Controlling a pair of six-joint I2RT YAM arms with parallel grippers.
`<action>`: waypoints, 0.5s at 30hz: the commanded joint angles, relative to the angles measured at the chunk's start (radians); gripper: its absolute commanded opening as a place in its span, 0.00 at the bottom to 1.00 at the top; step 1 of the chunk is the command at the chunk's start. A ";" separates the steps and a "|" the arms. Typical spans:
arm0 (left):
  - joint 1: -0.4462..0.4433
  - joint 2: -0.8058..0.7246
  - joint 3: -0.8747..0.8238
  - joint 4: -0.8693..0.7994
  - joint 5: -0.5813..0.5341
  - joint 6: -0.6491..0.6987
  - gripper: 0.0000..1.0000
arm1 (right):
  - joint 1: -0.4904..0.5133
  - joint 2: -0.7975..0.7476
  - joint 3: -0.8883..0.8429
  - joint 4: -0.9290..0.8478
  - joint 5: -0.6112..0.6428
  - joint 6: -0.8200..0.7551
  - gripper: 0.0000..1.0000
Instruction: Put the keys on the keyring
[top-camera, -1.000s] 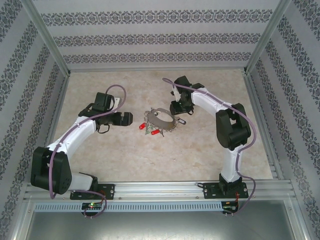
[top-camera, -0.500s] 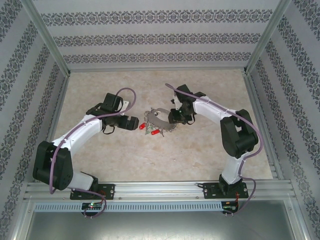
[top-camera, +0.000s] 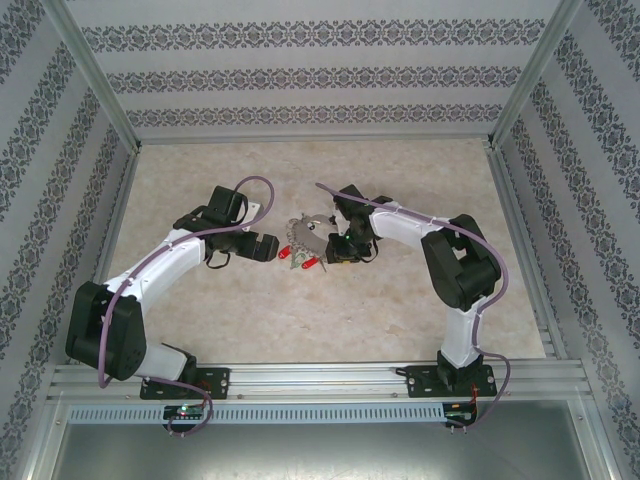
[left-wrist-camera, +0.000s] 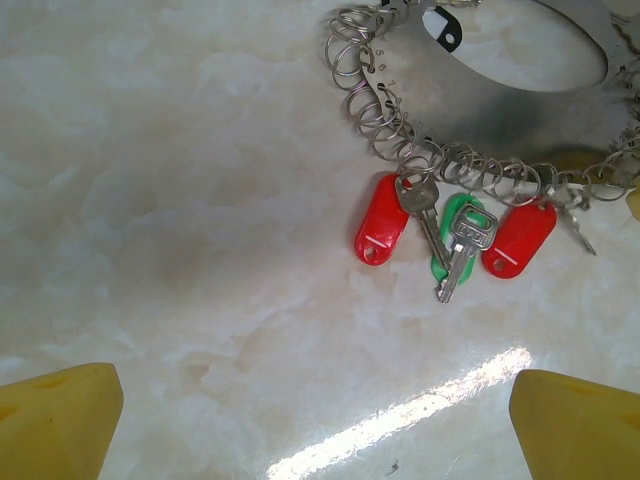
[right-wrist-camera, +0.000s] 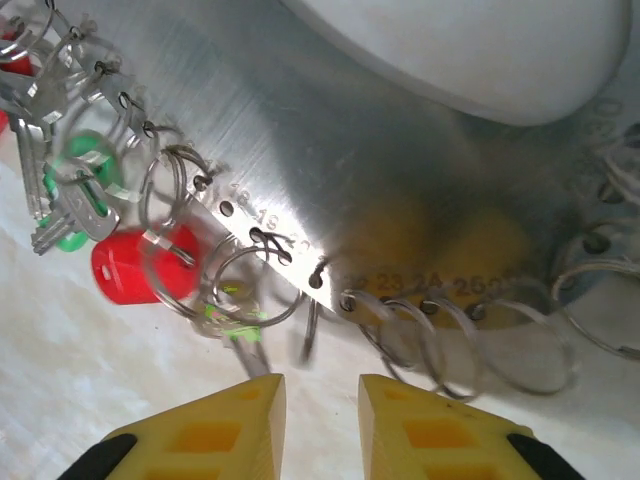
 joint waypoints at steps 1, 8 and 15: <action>-0.018 -0.002 0.026 -0.035 -0.016 0.024 1.00 | 0.000 -0.006 -0.007 -0.026 0.040 0.012 0.28; -0.020 0.003 0.029 -0.036 -0.016 0.025 1.00 | -0.001 -0.009 -0.016 -0.004 0.024 0.027 0.30; -0.023 0.004 0.027 -0.040 -0.024 0.027 1.00 | 0.024 -0.007 0.023 -0.001 0.038 0.038 0.30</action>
